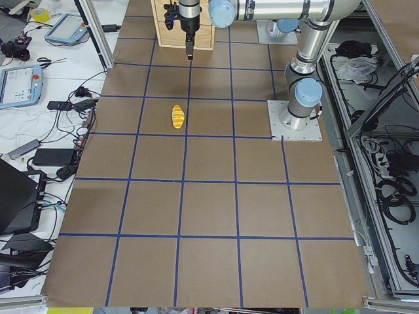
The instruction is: Open upper drawer
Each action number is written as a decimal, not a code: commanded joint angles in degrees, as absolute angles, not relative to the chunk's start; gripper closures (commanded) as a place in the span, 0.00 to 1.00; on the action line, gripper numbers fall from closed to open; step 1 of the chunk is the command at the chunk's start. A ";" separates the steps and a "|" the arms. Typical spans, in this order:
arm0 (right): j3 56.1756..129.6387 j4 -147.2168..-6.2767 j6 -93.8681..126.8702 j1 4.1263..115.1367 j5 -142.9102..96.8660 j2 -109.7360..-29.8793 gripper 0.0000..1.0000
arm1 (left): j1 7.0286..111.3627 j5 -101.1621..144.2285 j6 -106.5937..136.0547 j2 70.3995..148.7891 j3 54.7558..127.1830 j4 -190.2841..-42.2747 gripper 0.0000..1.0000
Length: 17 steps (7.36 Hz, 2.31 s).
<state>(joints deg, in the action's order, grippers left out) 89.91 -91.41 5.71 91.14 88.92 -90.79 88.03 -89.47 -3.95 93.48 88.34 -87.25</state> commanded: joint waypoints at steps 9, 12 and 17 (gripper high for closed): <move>89.91 -91.41 5.71 91.14 88.94 -90.79 0.00 | 104.83 -74.97 18.69 107.13 84.83 -61.27 0.00; 89.91 -91.41 5.71 91.14 88.95 -90.79 0.00 | 108.19 -74.97 28.17 110.12 81.83 -61.26 0.00; 89.91 -91.41 5.71 91.14 88.95 -90.79 0.00 | 112.23 -75.15 34.28 114.43 77.78 -61.35 0.00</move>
<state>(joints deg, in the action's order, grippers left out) 89.91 -91.41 5.71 91.14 88.93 -90.79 111.54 -75.28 33.71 113.65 78.23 -61.34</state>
